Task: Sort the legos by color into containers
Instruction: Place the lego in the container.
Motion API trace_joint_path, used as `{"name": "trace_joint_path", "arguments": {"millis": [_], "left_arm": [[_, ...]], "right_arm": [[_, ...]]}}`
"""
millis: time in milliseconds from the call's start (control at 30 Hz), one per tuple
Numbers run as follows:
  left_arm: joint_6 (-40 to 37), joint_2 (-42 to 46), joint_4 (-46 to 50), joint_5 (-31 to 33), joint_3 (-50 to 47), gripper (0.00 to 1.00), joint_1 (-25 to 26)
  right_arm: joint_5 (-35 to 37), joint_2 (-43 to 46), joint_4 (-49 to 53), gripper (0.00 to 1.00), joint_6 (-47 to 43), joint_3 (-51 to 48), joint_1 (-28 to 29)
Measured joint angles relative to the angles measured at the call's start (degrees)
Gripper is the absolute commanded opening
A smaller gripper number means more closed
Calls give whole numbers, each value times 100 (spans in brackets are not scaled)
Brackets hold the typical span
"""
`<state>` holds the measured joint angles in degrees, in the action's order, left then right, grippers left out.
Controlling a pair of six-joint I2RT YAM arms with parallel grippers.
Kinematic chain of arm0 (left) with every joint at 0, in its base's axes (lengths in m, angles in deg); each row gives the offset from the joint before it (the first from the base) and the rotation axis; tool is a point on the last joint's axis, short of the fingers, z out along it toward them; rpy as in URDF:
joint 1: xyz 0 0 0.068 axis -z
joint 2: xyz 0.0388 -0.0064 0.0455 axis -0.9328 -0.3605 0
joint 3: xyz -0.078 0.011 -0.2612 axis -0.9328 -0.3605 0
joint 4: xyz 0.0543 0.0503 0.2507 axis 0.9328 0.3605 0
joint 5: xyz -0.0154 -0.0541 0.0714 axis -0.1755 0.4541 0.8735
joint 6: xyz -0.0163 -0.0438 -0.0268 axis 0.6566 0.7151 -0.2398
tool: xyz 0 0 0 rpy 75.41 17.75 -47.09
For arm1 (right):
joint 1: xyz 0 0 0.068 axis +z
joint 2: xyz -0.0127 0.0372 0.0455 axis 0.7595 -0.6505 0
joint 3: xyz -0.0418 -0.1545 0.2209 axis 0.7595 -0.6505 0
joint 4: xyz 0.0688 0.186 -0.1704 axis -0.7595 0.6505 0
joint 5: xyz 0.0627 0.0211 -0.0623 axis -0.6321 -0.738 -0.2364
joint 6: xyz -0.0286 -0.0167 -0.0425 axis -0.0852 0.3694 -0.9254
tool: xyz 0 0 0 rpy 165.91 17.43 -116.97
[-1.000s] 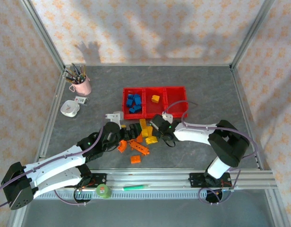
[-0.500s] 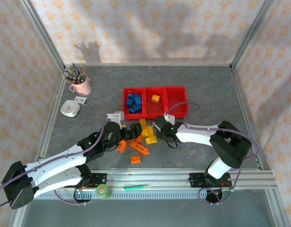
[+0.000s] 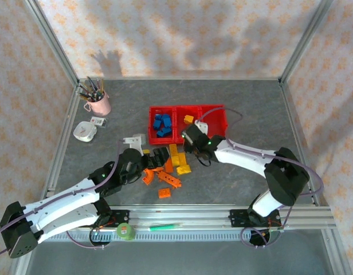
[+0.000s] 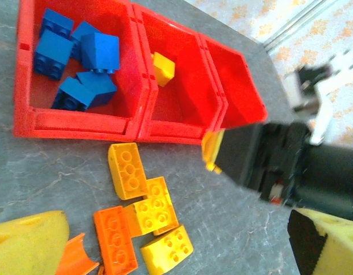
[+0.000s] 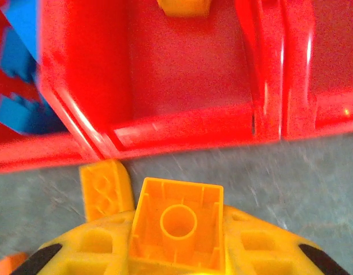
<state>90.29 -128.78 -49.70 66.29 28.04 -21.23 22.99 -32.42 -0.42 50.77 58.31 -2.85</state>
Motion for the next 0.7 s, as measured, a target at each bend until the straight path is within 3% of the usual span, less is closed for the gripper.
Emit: {"name": "trace_joint_path", "arguments": {"millis": [467, 700], "left_arm": [[2, 289, 680, 492, 35, 99, 0], [2, 289, 732, 522, 35, 99, 0]], "right_arm": [[-83, -1746, 109, 32, -791, 1912, -726], [-221, -2358, 164, 46, -990, 2376, -1012]]}}
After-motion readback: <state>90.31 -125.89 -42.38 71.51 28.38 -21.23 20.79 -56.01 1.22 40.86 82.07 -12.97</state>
